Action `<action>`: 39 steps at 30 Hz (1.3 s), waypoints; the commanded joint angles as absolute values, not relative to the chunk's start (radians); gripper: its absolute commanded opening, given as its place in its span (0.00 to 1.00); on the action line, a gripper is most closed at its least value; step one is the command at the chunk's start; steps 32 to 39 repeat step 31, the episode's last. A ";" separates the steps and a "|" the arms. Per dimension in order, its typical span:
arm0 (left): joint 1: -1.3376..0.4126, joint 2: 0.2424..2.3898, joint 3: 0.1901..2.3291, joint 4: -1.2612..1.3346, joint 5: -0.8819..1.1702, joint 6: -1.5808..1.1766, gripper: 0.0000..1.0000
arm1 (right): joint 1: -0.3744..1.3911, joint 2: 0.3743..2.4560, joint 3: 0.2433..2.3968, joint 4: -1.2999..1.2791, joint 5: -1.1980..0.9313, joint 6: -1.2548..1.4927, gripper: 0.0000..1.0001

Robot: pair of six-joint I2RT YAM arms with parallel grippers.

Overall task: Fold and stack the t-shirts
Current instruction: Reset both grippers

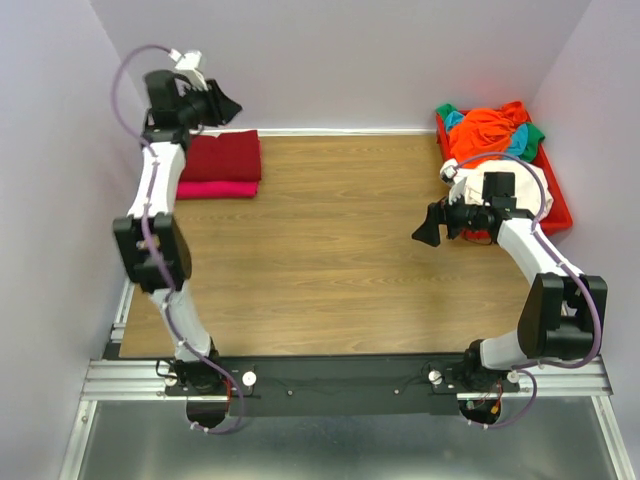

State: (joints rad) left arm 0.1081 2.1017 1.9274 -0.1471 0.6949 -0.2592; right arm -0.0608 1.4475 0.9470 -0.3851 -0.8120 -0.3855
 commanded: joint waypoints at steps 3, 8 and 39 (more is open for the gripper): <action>0.118 1.580 1.579 -0.019 0.476 -0.111 0.48 | -0.067 1.402 0.962 -0.399 -0.766 -0.431 0.99; 0.138 1.268 1.130 0.173 0.322 -0.150 0.98 | -0.072 1.353 0.965 -0.397 -0.692 -0.446 1.00; -0.090 0.618 0.611 0.153 0.249 -0.049 0.98 | -0.074 0.945 0.948 -0.304 0.098 0.069 1.00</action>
